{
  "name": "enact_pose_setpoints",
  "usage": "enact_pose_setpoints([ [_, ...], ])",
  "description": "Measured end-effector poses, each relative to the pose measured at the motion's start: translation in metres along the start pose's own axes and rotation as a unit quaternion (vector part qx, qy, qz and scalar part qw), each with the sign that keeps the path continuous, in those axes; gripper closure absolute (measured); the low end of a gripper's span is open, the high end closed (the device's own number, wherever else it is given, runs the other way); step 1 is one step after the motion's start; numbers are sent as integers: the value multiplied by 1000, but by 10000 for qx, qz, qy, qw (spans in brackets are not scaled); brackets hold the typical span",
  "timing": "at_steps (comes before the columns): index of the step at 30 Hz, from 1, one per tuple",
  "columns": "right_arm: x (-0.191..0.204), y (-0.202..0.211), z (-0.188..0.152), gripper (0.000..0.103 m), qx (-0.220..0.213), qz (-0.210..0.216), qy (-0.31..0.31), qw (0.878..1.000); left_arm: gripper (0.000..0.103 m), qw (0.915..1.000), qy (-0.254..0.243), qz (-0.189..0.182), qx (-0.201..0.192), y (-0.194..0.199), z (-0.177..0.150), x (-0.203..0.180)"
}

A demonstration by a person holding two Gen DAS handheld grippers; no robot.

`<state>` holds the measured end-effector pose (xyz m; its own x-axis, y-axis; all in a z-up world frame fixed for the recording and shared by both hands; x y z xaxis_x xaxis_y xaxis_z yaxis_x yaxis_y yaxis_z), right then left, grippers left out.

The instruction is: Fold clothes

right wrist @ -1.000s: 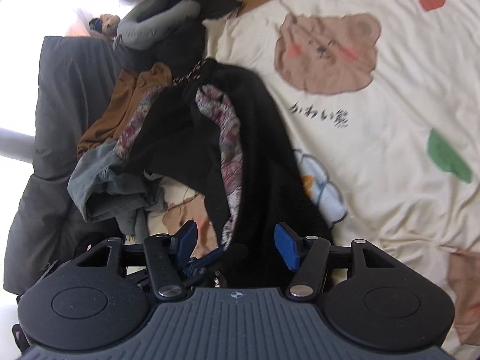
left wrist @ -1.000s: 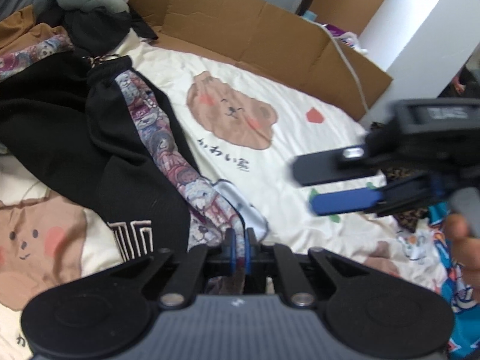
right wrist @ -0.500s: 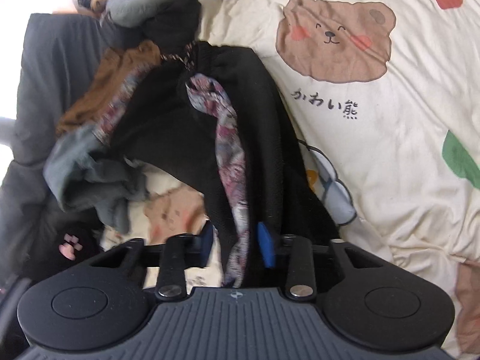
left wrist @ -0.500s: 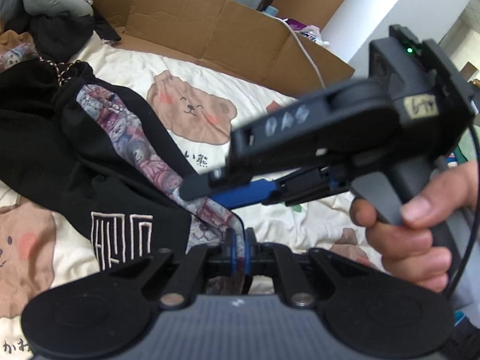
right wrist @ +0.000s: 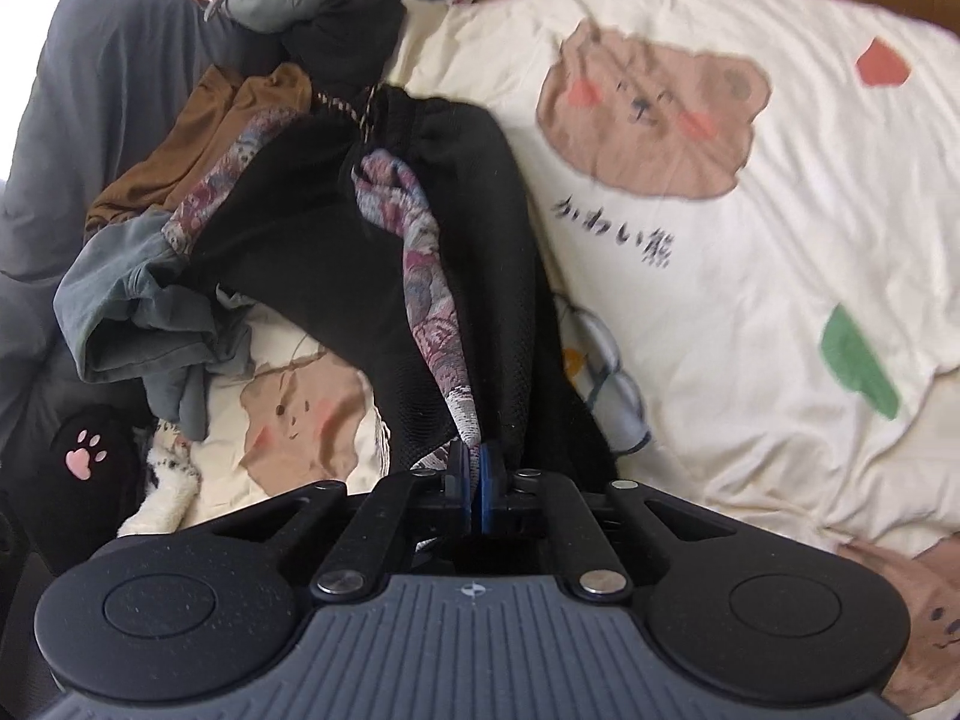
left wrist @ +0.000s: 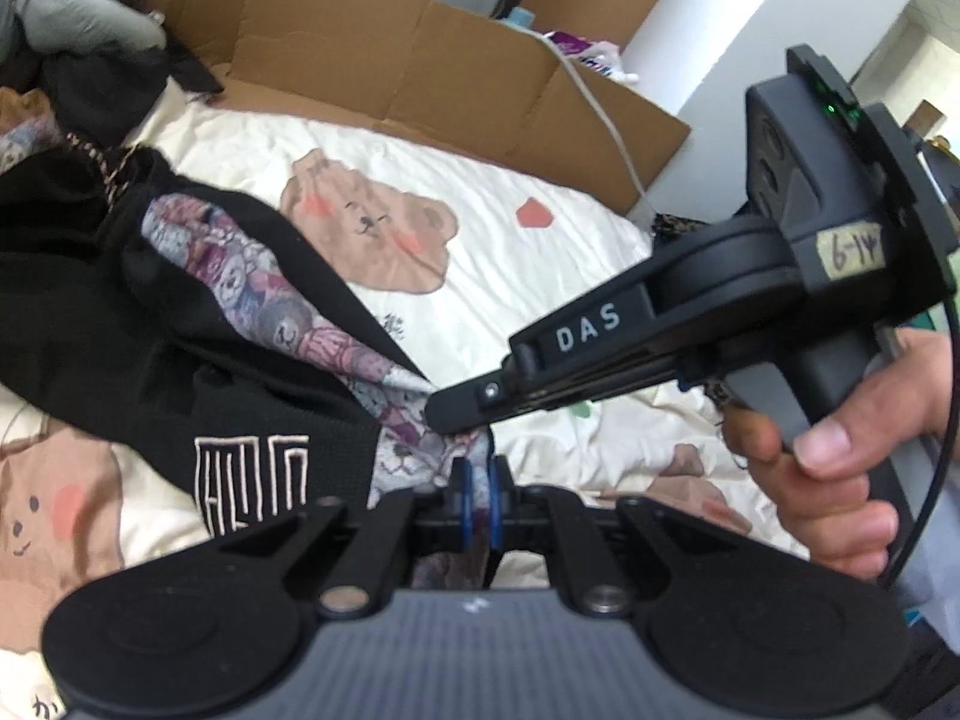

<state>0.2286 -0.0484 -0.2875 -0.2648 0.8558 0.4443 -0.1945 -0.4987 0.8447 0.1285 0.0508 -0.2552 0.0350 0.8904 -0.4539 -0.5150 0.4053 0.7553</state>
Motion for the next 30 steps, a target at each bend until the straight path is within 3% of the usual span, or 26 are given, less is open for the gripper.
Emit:
enact_pose_setpoints([
  [5, -20, 22, -1, 103, -179, -231, -128, 9995, 80, 9997, 119, -197, 16, 4, 3, -5],
  [7, -31, 31, -4, 103, -276, -323, -224, 9988, 74, 10000, 9, -25, -18, 4, 2, -2],
  [13, -59, 54, -14, 103, -611, -393, -502, 9961, 69, 9989, 151, 446, -17, 5, 3, 28],
  [19, -77, 65, -22, 103, -677, -686, -503, 9941, 63, 9954, 328, 892, -99, 6, 10, 69],
  [26, -112, 69, -30, 103, -697, -1125, -795, 9880, 61, 9843, 568, 1653, -236, 10, 22, 127],
  [30, -127, 80, -30, 103, -761, -1631, -682, 9813, 58, 9764, 592, 2049, -348, 18, 38, 157],
])
Point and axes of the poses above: each gripper's, at about its wrist camera, not at the fingertips, and y roughly against the way its jaws point, x to its left, z to its top, the point moved 7 cm from there along -y, roughly the way its jaws point, and after that the axes turned 7 degrees about y, right-handed, at the moved point
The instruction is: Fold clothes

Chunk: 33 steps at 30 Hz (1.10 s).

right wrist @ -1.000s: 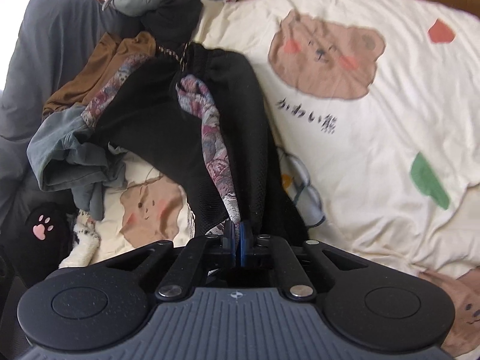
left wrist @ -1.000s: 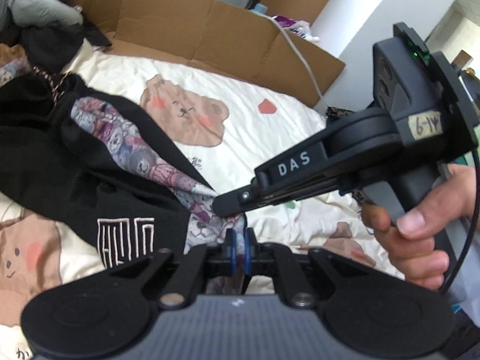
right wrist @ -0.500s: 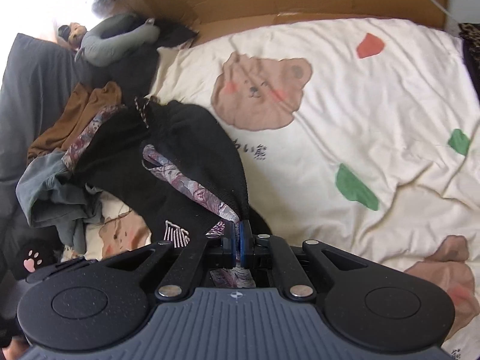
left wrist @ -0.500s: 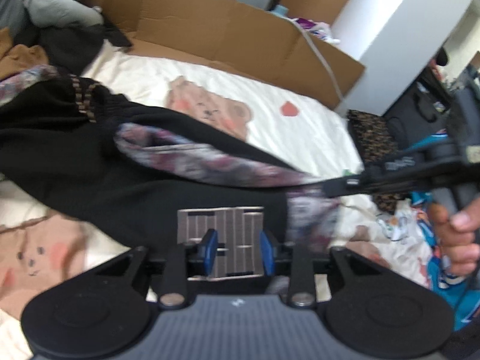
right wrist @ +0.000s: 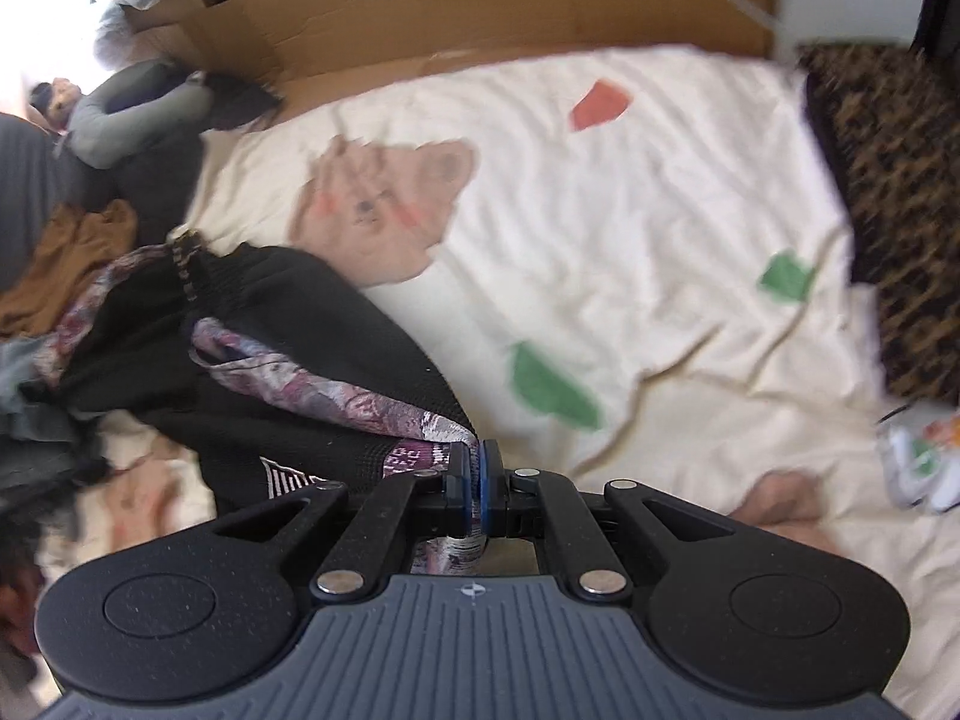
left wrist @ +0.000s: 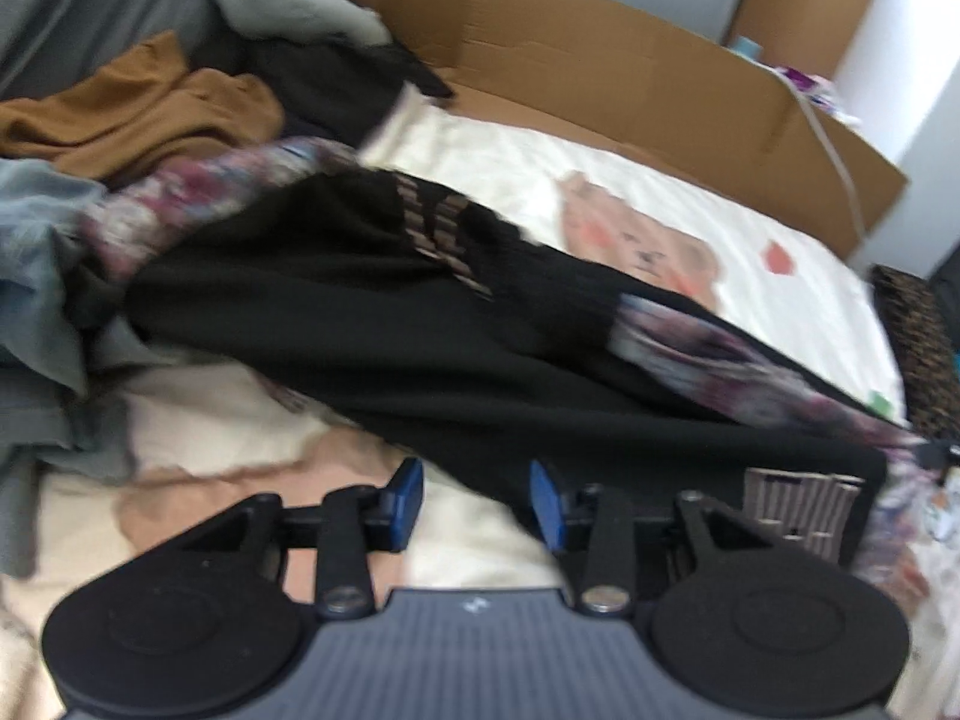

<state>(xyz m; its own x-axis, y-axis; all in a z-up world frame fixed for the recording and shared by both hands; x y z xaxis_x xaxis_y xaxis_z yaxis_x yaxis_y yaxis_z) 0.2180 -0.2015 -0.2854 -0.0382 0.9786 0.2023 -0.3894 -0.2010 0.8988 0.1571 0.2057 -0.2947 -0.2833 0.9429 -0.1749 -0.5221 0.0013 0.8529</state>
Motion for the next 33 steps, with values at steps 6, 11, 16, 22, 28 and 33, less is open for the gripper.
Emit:
enact_pose_setpoints([
  [6, -36, 12, 17, 103, 335, -445, 226, 9982, 47, 9995, -72, 209, -210, 5, 21, 25],
  [11, -61, 24, 32, 103, 711, -803, 575, 9926, 47, 9989, -98, 339, -294, 2, 26, 37],
  [16, -94, 35, 47, 103, 878, -1062, 640, 9884, 46, 9978, -162, 543, -346, -14, 30, 42],
  [22, -129, 28, 35, 103, 813, -1016, 328, 9910, 38, 9961, -354, 801, -137, -41, 29, 53],
  [28, -155, 16, 25, 103, 321, -883, -422, 9947, 36, 9980, -278, 549, 148, -58, 19, 58],
  [33, -182, -4, 12, 103, 235, -1046, -878, 9903, 42, 9995, 20, 179, 275, -70, 17, 56],
])
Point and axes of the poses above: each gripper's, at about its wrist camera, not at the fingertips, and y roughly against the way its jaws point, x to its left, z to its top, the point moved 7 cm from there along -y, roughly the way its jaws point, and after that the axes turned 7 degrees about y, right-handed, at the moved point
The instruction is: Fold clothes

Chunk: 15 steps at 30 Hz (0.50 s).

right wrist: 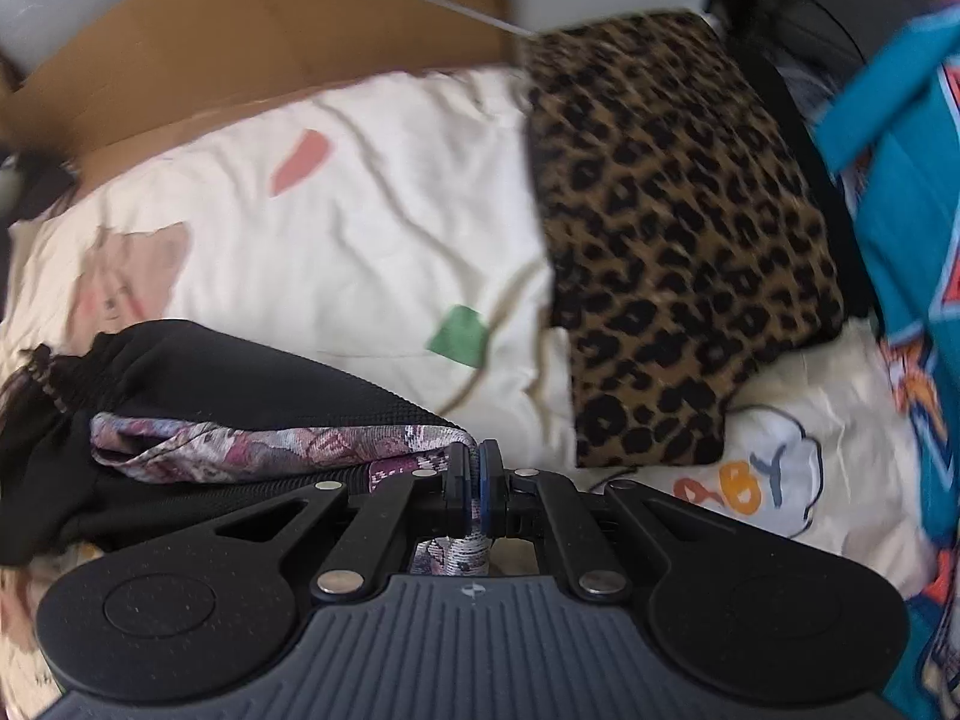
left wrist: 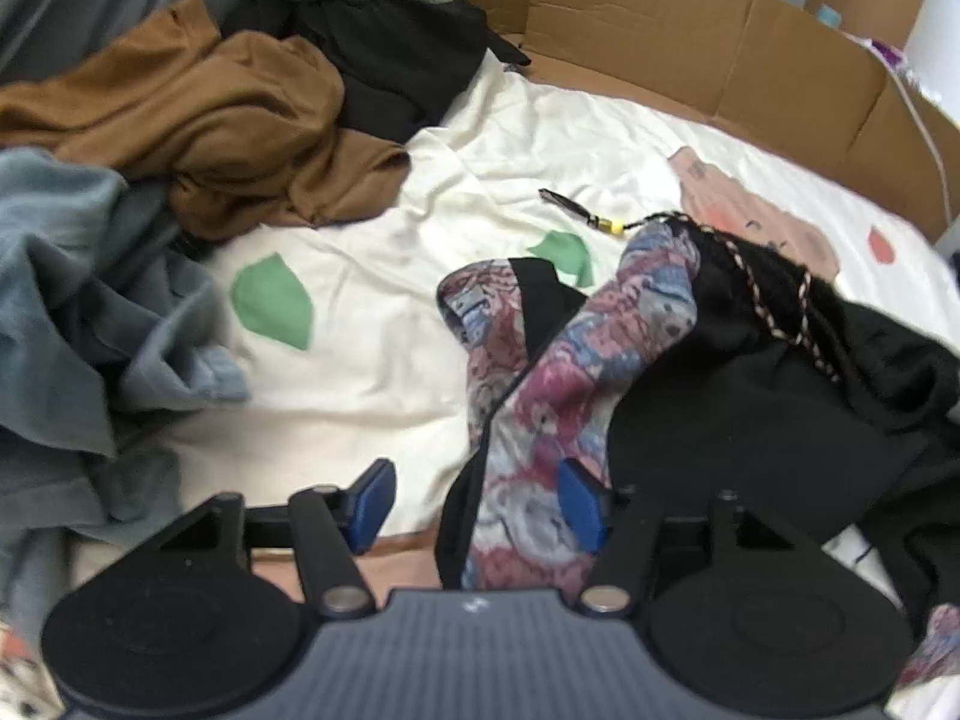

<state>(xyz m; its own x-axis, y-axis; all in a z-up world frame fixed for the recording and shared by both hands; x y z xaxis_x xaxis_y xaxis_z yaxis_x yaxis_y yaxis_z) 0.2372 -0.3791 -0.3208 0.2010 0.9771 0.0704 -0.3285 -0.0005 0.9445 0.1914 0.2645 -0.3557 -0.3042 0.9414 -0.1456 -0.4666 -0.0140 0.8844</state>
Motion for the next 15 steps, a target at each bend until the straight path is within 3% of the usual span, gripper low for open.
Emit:
enact_pose_setpoints([
  [3, -13, -11, -9, 103, 47, -83, -78, 9999, 64, 9994, 153, -196, 250, -10, -6, -3],
  [5, -18, -17, -15, 103, 11, -17, -149, 9999, 94, 9981, 261, -347, 442, -14, -11, -5],
  [7, -22, -21, -19, 102, -46, 203, -329, 9992, 97, 9979, 225, -379, 473, -11, -16, -8],
  [9, -25, -25, -26, 94, 26, 391, -563, 9976, 98, 9981, 121, -387, 455, -5, -18, -10],
  [10, -26, -26, -30, 87, 62, 464, -652, 9968, 98, 9981, 99, -396, 456, -2, -19, -10],
  [11, -25, -24, -34, 70, -5, 520, -624, 9967, 99, 9981, 76, -405, 458, 0, -21, -10],
  [13, -23, -19, -41, 52, -170, 627, -531, 9965, 99, 9983, 34, -393, 436, 7, -21, -9],
  [15, -24, -17, -52, 51, -222, 763, -599, 9950, 100, 9985, 12, -368, 415, 12, -22, -7],
])
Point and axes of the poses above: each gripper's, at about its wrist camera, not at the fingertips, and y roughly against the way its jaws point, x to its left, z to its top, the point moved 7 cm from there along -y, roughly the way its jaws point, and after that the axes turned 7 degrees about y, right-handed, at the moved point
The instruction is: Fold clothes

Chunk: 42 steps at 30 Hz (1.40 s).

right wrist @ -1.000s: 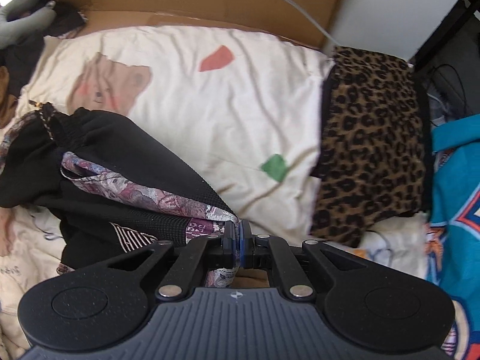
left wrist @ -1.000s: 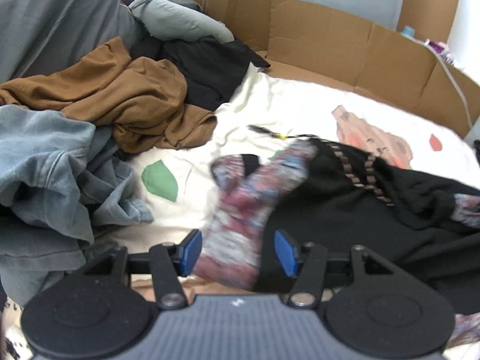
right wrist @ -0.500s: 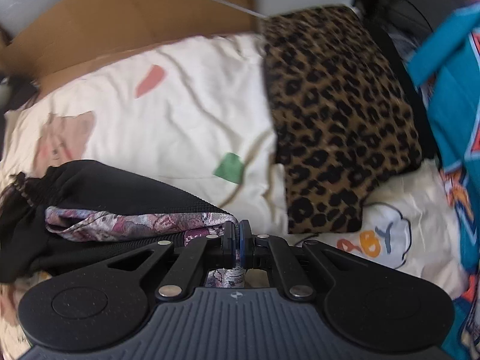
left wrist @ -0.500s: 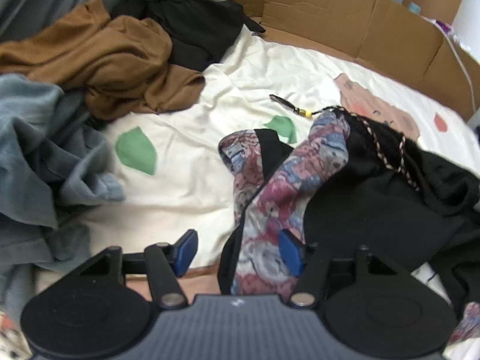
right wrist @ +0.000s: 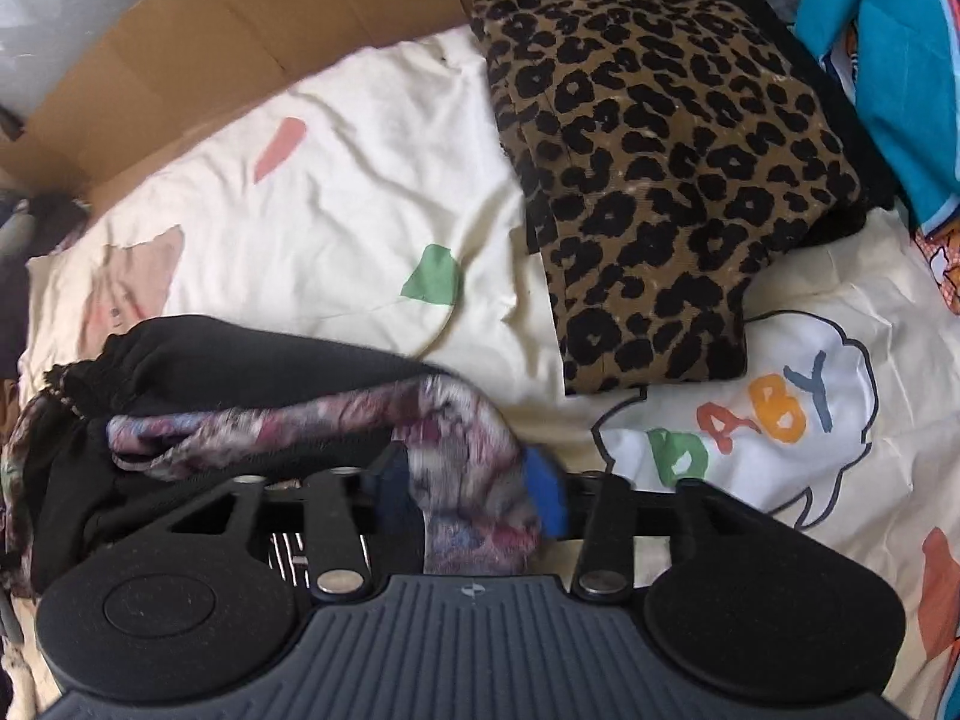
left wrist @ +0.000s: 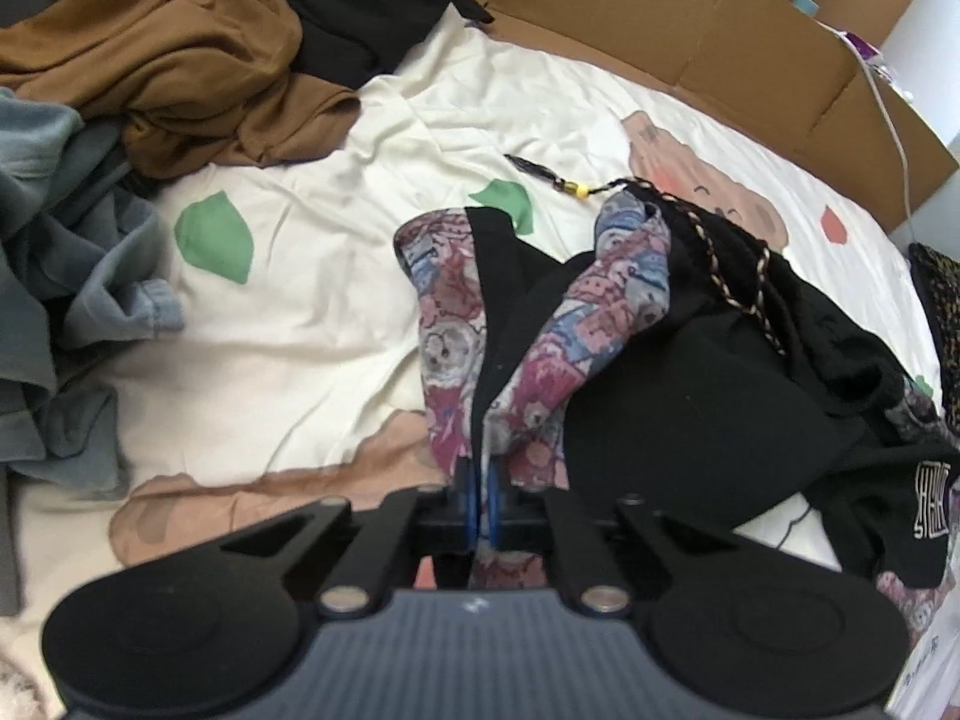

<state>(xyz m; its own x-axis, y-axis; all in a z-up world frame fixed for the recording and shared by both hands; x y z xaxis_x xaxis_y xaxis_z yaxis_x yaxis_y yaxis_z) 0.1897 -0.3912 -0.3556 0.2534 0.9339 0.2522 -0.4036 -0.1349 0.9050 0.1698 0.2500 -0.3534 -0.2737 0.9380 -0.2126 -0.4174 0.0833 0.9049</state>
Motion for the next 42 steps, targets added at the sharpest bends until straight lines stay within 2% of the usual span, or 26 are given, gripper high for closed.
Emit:
enact_pose_setpoints([
  [9, -10, -13, -79, 51, 275, 601, -428, 9969, 101, 9995, -211, -104, -189, 36, 3, -19],
  [14, 11, -29, -113, 54, 334, 975, -425, 9938, 101, 9987, -408, -174, -259, 55, 3, -38],
  [15, 17, -31, -116, 59, 349, 989, -306, 9940, 101, 9985, -429, -207, -280, 61, 2, -43],
  [17, 24, -35, -121, 100, 474, 944, -153, 9943, 101, 9980, -474, -272, -320, 70, 2, -51],
  [18, 24, -35, -122, 103, 514, 977, -161, 9938, 101, 9978, -500, -284, -340, 74, 2, -55],
  [25, 9, 2, -106, 103, 399, 994, 29, 9942, 101, 9958, -646, -453, -469, 113, 4, -80],
  [33, -34, 76, -75, 103, 85, 501, 247, 9984, 101, 9943, -708, -618, -504, 155, 11, -94],
  [42, -68, 123, -98, 103, 177, 67, 163, 9997, 101, 9954, -580, -714, -257, 174, -17, -78],
])
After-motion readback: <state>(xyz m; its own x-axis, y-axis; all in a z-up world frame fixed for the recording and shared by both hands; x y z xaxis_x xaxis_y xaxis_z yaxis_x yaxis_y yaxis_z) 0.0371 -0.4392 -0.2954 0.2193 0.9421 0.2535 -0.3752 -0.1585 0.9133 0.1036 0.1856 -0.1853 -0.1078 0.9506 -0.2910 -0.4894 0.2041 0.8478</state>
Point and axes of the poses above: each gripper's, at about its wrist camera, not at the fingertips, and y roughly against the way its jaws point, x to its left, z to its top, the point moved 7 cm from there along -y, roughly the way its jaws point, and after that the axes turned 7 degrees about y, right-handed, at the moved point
